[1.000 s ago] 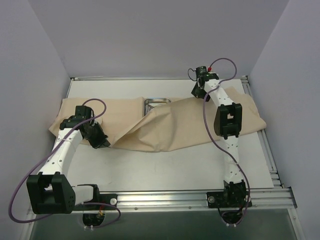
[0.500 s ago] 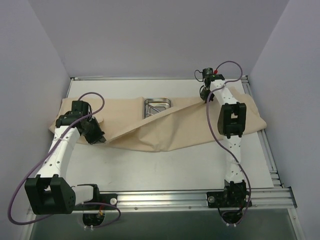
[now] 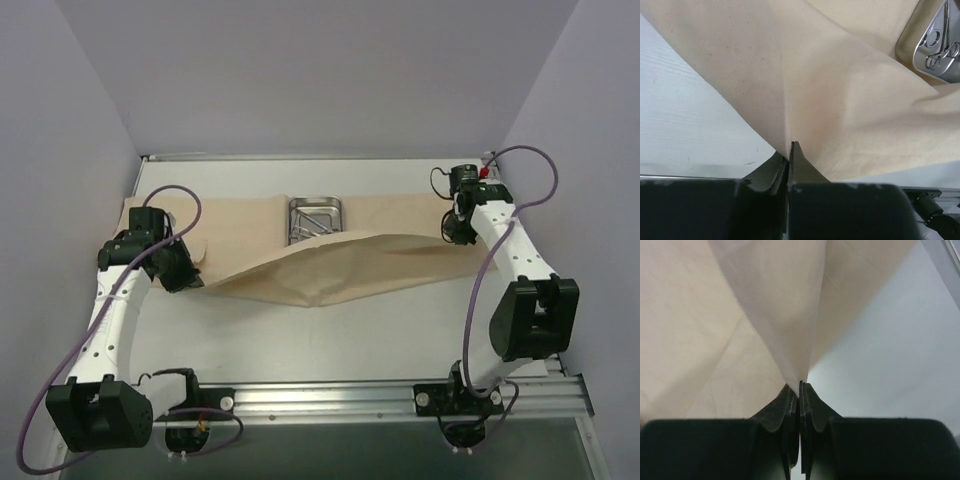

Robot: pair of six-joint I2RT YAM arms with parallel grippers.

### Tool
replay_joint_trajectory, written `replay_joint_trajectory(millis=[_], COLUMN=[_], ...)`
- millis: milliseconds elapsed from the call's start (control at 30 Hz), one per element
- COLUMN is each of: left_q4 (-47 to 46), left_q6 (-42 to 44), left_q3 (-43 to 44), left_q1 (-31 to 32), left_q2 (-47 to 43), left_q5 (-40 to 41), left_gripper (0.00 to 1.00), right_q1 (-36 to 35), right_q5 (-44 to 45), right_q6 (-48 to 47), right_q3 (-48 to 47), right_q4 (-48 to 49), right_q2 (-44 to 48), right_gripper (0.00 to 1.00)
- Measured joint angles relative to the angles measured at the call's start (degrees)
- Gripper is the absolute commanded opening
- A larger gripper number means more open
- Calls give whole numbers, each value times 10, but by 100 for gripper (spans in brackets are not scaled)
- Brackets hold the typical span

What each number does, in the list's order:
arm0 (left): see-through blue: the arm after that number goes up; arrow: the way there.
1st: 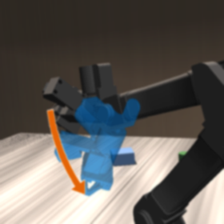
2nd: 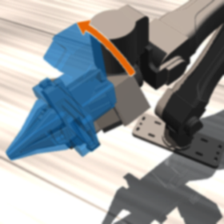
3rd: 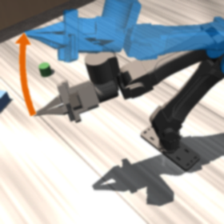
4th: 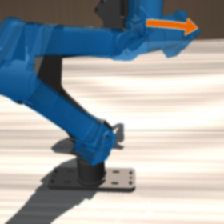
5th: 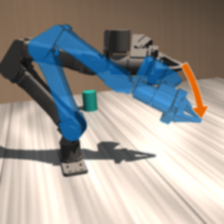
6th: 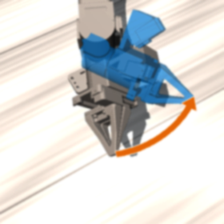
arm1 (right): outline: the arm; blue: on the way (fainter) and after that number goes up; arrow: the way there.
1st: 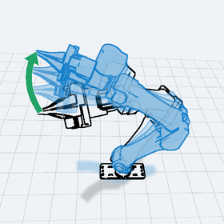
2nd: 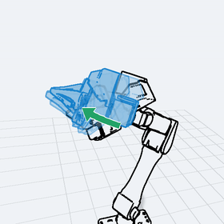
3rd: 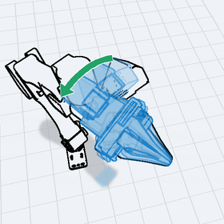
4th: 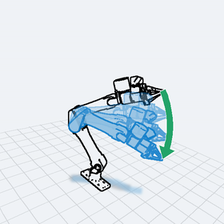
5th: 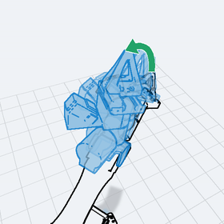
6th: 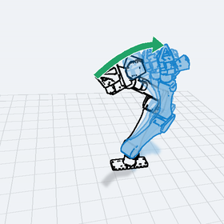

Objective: Open and lay out the surgical kit
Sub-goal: Open the surgical kit at the center of the board.

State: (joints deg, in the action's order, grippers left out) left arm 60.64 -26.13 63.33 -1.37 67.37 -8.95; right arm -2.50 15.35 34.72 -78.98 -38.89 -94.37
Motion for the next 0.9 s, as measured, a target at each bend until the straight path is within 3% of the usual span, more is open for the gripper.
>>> replay_joint_trajectory(millis=[300,400,600,700,767,800,833,867,900], left_q4=[17,19,24,37,49,55,62,68,72], left_q6=[-12,-18,-28,-32,-33,-33,-33,-32,-32], left_q3=[-29,-47,-77,-90,-90,-89,-86,-84,-82], left_q1=[-8,-2,23,33,36,38,40,41,41], left_q2=[-121,-147,-196,-231,-252,-262,-273,-282,-292], left_q5=[3,-7,-16,-10,2,10,17,27,32], left_gripper=[2,2,2,2,3,3,7,9,12], right_q1=[28,33,33,33,33,33,33,33,33], right_q5=[-7,-11,-12,-13,-19,-28,-39,-47,-60], right_q6=[101,140,183,193,189,184,179,177,169], right_q3=[273,293,266,235,209,196,184,174,163], right_q4=[-73,-123,-195,-225,-237,-243,-248,-252,-256], right_q2=[356,443,515,563,598,616,635,650,665], right_gripper=[0,0,2,14,34,46,89,99,100])
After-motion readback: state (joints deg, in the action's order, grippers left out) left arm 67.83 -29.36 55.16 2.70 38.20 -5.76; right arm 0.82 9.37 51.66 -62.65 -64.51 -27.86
